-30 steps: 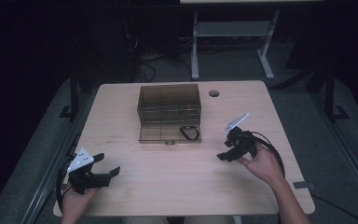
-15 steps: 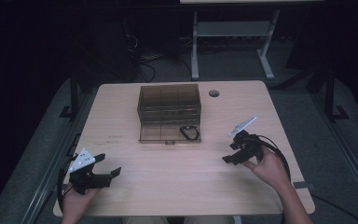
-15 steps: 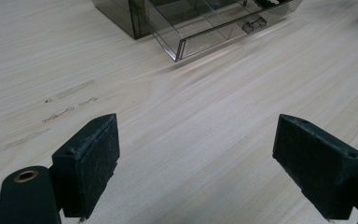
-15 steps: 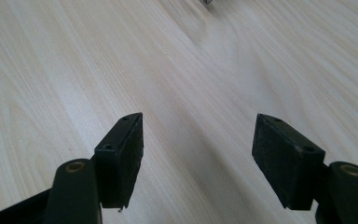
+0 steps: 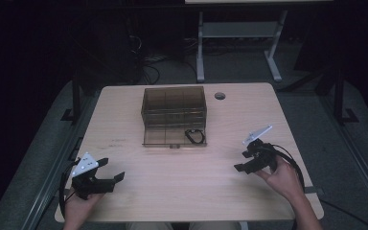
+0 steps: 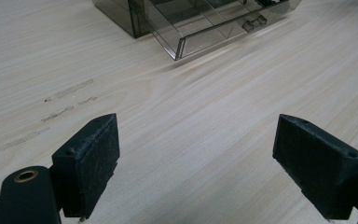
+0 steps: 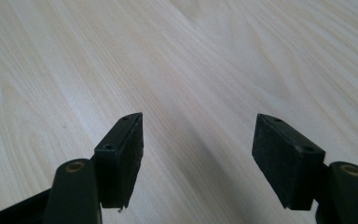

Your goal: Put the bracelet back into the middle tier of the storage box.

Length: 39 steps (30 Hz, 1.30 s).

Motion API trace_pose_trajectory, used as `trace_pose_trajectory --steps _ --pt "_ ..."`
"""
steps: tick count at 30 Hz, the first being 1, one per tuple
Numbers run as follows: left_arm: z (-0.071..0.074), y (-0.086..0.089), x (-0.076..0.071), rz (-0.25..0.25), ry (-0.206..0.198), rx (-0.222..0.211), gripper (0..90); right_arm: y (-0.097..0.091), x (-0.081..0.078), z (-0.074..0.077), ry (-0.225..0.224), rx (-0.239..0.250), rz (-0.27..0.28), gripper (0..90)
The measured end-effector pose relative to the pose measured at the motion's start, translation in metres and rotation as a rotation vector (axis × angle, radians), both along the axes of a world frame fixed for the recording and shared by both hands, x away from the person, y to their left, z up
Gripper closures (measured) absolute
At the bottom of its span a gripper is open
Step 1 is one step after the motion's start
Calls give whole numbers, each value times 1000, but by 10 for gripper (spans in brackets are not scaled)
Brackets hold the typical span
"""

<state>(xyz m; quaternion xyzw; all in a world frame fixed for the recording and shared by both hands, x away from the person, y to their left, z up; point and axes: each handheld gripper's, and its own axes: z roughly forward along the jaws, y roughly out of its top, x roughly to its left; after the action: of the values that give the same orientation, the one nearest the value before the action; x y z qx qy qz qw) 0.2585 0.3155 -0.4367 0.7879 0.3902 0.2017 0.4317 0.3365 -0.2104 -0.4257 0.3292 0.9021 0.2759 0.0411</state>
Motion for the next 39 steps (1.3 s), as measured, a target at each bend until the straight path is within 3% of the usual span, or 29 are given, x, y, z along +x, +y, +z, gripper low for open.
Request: trace_pose_trajectory --steps 16,19,28,39 --pt "-1 -2 0 1 -1 -7 140 -17 -17 -6 -21 25 -31 327" --pt "-1 -2 -1 3 1 -8 140 -19 -21 -7 -26 3 -39 319" --pt "0 -3 -1 -1 2 -10 140 -27 -32 -12 -19 32 -48 321" --pt "0 -2 -2 -5 3 -5 140 -26 -42 -16 -18 37 -54 319"
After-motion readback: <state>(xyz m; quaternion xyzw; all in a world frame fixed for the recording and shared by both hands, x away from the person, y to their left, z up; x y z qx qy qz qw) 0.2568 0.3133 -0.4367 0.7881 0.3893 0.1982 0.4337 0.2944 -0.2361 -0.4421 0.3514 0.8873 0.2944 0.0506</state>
